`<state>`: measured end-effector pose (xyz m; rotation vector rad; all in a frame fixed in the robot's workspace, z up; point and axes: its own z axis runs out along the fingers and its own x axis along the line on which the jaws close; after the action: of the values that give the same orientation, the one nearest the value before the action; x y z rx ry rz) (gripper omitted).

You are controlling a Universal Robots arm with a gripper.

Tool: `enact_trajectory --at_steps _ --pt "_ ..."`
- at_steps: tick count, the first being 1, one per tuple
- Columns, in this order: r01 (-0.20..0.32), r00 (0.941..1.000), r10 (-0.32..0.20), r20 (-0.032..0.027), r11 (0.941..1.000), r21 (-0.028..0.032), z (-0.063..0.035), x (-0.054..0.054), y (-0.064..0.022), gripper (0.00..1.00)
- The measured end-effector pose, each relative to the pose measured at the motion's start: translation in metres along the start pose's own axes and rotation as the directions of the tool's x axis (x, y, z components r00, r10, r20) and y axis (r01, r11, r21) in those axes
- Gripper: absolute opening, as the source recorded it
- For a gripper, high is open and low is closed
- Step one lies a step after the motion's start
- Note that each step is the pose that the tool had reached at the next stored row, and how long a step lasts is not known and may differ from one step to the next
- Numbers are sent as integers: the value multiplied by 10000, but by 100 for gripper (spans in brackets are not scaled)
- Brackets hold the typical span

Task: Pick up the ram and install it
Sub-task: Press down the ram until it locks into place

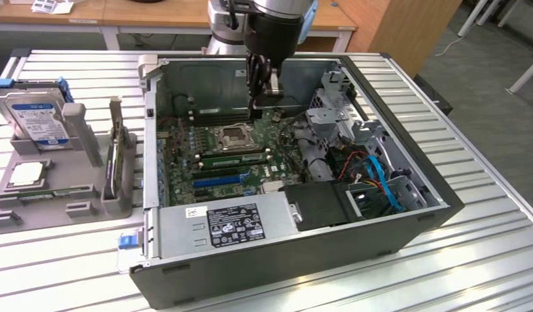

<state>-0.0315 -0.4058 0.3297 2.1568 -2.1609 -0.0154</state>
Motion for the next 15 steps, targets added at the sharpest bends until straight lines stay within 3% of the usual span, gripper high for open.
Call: enact_trajectory --at_steps 8,12,15 --pt "0 10000 0 -1 10000 0 0 0 0 11" --pt "-569 9984 569 39 9984 -31 0 0 0 11" --pt "-982 9951 982 69 9952 -22 0 -1 0 11"
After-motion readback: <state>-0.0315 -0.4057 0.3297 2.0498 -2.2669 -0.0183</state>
